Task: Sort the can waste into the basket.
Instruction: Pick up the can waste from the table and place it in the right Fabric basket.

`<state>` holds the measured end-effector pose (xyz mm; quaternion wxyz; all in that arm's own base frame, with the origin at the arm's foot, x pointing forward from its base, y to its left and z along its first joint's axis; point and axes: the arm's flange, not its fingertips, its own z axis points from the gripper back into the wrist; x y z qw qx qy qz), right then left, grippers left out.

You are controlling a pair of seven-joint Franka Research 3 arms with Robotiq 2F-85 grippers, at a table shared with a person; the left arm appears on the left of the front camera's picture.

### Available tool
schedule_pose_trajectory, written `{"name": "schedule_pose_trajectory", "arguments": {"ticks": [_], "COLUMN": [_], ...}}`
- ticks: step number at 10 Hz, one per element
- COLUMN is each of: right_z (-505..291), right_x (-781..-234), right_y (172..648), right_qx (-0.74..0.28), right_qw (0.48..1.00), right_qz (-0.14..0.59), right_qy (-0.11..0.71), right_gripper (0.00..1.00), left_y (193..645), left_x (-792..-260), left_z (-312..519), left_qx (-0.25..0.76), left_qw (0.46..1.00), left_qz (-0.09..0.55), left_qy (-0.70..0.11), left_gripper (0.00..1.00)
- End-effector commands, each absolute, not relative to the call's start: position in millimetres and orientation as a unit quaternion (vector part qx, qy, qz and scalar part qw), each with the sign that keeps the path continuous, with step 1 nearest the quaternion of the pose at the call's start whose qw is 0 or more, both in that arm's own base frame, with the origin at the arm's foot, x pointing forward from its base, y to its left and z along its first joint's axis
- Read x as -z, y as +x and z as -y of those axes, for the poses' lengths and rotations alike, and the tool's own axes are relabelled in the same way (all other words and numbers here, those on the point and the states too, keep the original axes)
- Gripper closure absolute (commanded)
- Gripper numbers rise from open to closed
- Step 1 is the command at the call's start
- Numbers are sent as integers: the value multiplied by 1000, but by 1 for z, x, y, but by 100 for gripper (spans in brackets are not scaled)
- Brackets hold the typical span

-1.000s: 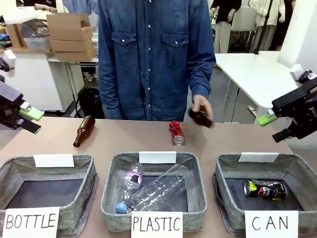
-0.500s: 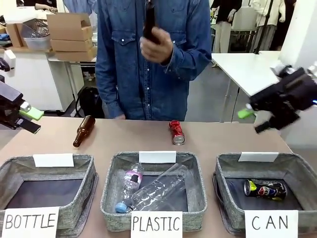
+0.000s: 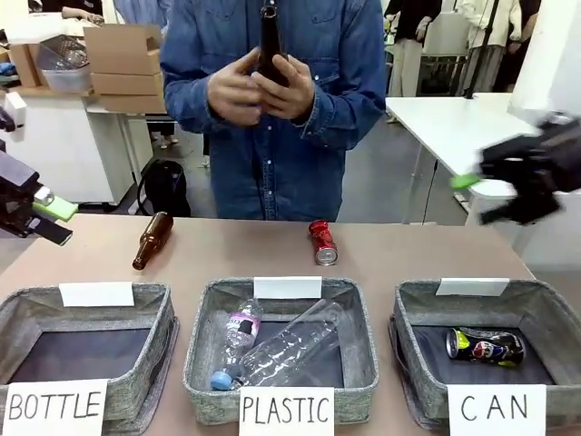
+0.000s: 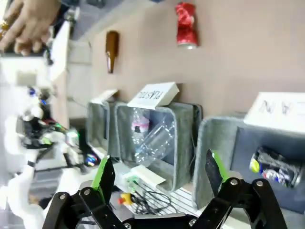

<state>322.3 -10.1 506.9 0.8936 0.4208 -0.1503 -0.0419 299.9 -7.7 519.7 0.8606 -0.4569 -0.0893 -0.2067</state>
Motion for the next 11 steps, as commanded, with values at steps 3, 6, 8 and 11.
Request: {"name": "schedule_pose_trajectory", "arguments": {"ticks": [3, 6, 8, 11], "right_z": [63, 42, -16, -135], "right_x": [-490, -492, -504, -499], "right_y": [239, 268, 321, 411], "right_qx": [126, 109, 86, 77], "right_qw": [844, 860, 883, 932], "right_qz": [235, 217, 219, 206], "right_qy": [465, 448, 406, 288], "right_gripper": [0, 0, 0, 0], "left_y": [299, 299, 299, 299], "left_x": [-520, -520, -520, -520], "left_z": [5, 5, 5, 5], "left_qx": [208, 208, 208, 208], "left_qw": [860, 860, 860, 860], "left_qz": [86, 86, 86, 86], "left_qy": [-458, -458, -458, -458], "left_gripper": [21, 21, 21, 21]}}
